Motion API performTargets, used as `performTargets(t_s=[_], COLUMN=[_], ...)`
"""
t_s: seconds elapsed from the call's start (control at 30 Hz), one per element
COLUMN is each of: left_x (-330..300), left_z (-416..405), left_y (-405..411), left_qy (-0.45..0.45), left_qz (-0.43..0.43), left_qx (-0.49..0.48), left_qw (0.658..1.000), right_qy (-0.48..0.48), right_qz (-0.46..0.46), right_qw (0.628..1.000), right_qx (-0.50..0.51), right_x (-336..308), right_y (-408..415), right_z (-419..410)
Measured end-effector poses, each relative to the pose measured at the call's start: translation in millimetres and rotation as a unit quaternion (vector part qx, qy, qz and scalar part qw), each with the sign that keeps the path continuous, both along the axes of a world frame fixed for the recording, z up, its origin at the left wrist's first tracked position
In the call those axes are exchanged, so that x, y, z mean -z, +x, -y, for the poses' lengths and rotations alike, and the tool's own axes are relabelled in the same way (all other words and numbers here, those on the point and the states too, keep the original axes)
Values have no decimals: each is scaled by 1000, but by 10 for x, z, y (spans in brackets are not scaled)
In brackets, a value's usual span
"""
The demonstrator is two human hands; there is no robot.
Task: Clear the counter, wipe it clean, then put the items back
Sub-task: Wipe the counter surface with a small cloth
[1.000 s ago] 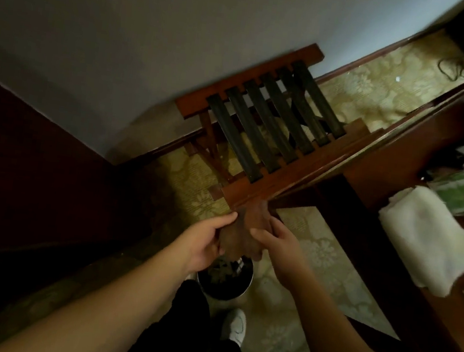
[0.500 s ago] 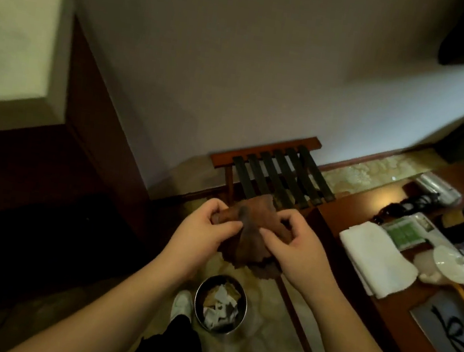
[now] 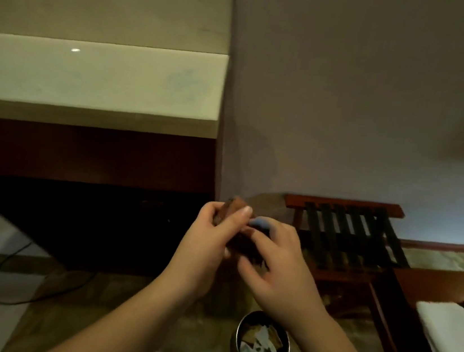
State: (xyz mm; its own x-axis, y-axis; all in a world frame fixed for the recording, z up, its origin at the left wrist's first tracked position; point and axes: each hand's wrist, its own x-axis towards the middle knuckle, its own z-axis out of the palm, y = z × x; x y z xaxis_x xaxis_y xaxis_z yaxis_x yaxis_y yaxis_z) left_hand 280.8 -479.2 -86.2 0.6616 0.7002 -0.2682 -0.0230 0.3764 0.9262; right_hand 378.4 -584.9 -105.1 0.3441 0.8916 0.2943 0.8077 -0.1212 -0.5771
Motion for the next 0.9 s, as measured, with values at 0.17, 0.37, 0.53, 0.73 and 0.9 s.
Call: performTargets(t_s=[0.17, 0.37, 0.53, 0.73, 0.9], left_x=[-71, -197, -287, -300, -456], left_z=[-331, -948, -1653, -2455, -2882], left_y=[-505, -1310, -2211, -3130, -3612], left_qy=[6, 7, 7, -79, -36], left_qz=[-30, -25, -1, 93, 128], left_qx=[-66, -62, -53, -54, -75], left_qw=[997, 998, 999, 991, 988], right_qy=[44, -129, -153, -154, -156], right_qz=[-155, -420, -486, -614, -668], right_qw=[987, 894, 850, 753, 693], right_qx=[-16, -82, -135, -179, -222], right_x=[-113, -268, -416, -534, -613], right_y=[-273, -740, -1485, -2361, -2892], right_z=[-450, -1291, -2024, -2853, -3305])
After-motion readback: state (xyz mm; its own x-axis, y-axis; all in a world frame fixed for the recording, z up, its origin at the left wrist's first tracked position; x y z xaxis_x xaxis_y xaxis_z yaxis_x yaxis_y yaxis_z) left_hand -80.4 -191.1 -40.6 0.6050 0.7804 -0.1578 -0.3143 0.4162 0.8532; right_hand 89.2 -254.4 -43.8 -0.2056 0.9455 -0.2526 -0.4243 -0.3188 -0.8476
